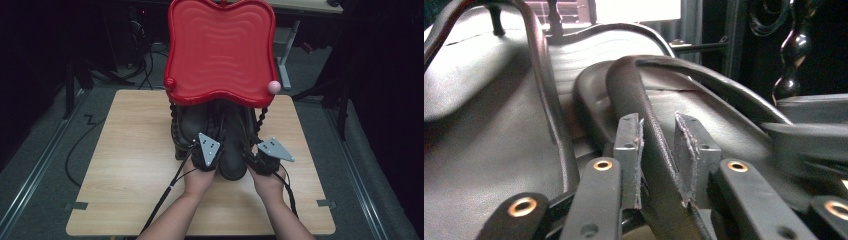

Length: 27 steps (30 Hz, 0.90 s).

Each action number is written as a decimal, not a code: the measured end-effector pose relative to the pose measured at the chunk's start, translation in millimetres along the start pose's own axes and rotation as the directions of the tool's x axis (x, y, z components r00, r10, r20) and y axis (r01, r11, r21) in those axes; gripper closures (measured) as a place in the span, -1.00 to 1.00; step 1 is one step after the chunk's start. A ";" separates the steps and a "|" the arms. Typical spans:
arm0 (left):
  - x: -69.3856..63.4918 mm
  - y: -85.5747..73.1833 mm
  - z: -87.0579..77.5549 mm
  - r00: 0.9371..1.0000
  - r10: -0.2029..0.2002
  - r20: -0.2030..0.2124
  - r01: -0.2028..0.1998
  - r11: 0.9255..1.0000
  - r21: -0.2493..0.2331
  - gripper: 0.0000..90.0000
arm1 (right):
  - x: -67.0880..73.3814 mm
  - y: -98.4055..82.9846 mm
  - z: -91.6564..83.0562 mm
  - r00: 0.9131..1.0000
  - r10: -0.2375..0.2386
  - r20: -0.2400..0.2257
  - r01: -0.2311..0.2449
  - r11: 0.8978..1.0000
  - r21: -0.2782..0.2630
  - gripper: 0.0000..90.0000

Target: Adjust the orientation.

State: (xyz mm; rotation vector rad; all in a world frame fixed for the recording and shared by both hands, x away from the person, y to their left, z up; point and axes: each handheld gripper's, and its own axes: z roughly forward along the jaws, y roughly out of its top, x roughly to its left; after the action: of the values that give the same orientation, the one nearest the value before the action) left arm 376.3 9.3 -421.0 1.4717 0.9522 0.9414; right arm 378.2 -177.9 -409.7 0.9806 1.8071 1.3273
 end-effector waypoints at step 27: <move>2.9 -6.3 1.0 0.999 -0.032 -0.031 0.032 0.999 0.011 0.76 | 88.0 -72.9 -53.5 0.963 -0.166 -0.210 0.186 0.979 0.078 1.00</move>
State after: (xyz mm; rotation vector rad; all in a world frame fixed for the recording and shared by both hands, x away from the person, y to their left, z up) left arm 377.8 12.1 -427.2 1.4518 1.0020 0.9388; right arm 276.9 -139.7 -474.5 0.7343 2.0776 1.2763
